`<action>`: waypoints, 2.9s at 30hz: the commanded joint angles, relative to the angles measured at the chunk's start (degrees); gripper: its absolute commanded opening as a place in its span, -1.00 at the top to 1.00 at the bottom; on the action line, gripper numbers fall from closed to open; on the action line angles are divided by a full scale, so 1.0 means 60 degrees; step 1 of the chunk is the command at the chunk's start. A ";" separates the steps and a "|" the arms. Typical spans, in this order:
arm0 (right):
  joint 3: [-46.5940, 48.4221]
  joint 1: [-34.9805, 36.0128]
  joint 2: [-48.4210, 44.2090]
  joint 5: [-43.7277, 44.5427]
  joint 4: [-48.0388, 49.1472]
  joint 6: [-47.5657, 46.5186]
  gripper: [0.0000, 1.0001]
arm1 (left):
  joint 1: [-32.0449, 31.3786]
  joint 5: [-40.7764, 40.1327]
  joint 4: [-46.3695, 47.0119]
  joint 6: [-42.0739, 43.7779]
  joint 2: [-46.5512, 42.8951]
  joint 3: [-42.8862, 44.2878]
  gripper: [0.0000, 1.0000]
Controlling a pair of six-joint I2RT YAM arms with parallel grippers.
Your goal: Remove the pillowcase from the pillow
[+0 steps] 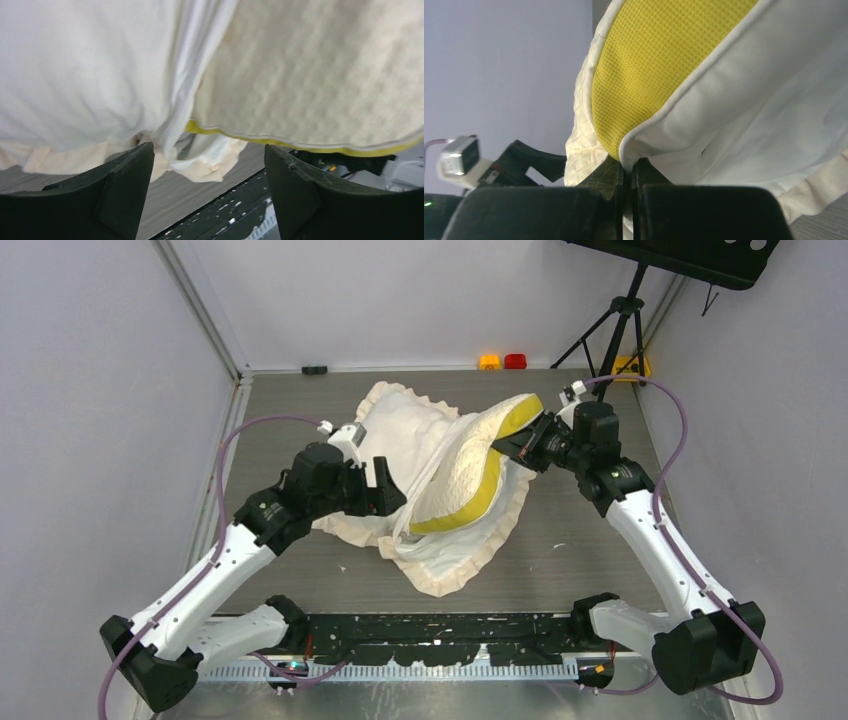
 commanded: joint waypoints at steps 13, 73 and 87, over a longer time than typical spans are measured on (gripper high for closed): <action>0.0111 0.2027 0.0347 0.0075 0.0713 -0.0517 1.00 | -0.2156 0.0102 -0.0935 0.1655 0.2735 0.4172 -0.99; -0.1966 0.2240 -0.2201 0.4447 0.0877 -0.2887 -0.93 | -0.1309 -0.2656 -0.3722 0.2461 0.1017 0.6697 1.00; -0.0640 0.0222 0.1330 -0.1711 0.5503 -0.2564 -0.97 | -0.1309 -0.3283 -0.4362 0.2871 0.0598 0.8345 1.00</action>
